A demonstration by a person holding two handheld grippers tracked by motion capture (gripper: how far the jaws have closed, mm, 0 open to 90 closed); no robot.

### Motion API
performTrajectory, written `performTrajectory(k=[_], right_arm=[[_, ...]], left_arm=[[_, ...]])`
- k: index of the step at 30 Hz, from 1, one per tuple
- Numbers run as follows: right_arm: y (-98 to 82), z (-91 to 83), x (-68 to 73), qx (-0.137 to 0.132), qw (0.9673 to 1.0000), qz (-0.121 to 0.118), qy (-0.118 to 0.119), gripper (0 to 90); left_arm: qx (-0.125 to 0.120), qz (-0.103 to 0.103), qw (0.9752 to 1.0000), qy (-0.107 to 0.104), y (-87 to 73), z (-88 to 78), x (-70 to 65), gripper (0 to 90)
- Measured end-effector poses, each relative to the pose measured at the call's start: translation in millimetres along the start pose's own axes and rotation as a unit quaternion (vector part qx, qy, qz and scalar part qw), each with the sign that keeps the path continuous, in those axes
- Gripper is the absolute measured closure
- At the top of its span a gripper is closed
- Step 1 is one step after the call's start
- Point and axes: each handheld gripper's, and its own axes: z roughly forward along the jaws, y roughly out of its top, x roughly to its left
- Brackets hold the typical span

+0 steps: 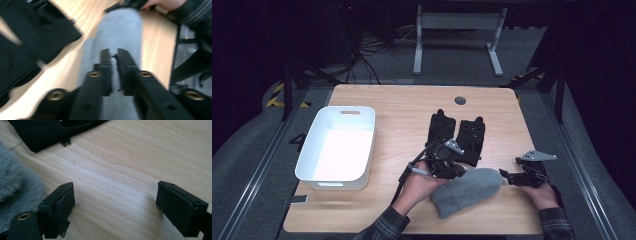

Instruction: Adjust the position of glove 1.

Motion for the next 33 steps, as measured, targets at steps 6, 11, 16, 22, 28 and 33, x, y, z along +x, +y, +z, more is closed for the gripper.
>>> performTrajectory(k=[6, 11, 16, 22, 28, 33], right_arm=[[-0.2, -0.4, 0.1, -0.001, 1.0, 0.0, -0.002, 16.5], [-0.2, -0.4, 0.1, -0.001, 1.0, 0.0, -0.002, 16.6], [-0.2, -0.4, 0.1, -0.001, 1.0, 0.0, -0.002, 16.6], [-0.2, -0.5, 0.1, -0.001, 1.0, 0.0, -0.002, 16.8], [-0.3, -0.5, 0.0, -0.001, 1.0, 0.001, -0.002, 16.9], [-0.3, -0.6, 0.0, -0.001, 1.0, 0.001, -0.002, 16.9]], left_arm=[[0.017, -0.019, 0.9993, 0.029, -21.2, -6.5, 29.1, 89.9], [0.022, -0.033, 0.9986, 0.036, -42.5, -7.9, 44.5, 89.9], [0.033, -0.051, 0.9974, 0.037, -65.2, -2.2, 56.5, 90.0], [0.057, -0.055, 0.9967, 0.018, -76.7, 8.4, 58.4, 90.0], [0.057, -0.055, 0.9968, -0.005, -83.7, 9.6, 51.3, 90.0], [0.033, -0.072, 0.9961, -0.04, -84.0, 0.8, 47.1, 90.0]])
